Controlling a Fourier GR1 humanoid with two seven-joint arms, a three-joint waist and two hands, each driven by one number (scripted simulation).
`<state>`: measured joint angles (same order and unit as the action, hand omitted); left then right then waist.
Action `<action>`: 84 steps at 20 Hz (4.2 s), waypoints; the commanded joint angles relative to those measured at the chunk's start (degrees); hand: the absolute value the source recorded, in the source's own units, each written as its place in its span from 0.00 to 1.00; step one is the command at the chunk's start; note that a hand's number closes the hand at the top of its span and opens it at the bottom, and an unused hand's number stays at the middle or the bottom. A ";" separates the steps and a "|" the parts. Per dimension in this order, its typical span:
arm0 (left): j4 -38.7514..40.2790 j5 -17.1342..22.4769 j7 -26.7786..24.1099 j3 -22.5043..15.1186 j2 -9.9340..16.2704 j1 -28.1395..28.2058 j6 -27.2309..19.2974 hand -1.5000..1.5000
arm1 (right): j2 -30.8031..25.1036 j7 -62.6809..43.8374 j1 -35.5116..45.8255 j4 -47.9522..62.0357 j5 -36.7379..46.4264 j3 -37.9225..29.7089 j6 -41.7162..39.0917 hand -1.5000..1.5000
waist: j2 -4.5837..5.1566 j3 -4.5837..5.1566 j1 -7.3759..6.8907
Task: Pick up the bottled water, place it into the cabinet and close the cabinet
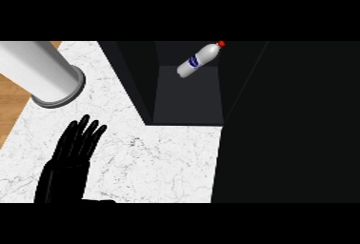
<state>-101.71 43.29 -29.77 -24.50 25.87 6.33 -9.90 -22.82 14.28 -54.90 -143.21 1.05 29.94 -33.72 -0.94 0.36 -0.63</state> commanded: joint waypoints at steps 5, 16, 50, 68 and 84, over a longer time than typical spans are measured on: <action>-2.96 4.74 -0.14 5.23 5.22 6.19 5.07 0.00 | -4.88 -7.76 6.29 -11.89 11.10 7.87 -2.00 1.00 | -0.18 0.45 -1.49; -5.82 9.17 -1.33 10.75 11.57 12.67 14.10 0.00 | 1.37 -11.20 9.96 -4.76 2.92 19.40 4.48 1.00 | 1.07 0.42 -5.61; -4.75 13.07 1.22 16.19 18.64 12.61 23.02 0.00 | -4.69 -21.36 35.45 -0.17 -0.40 10.12 -0.34 1.00 | 2.54 1.39 -12.82; -4.15 14.76 1.38 17.82 19.49 10.80 25.38 0.00 | -1.44 -19.16 33.64 4.28 -9.67 9.74 -0.01 1.00 | 5.84 1.10 -15.47; -2.33 15.90 2.09 19.31 20.50 9.27 26.59 0.00 | 0.86 -27.24 43.87 8.56 -5.33 0.67 2.85 1.00 | 5.39 1.24 -14.46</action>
<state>-104.70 58.80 -27.87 -5.46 46.28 16.21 16.42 -24.20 -7.76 -14.59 -139.02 -5.73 31.24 -34.06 3.87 1.82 -15.51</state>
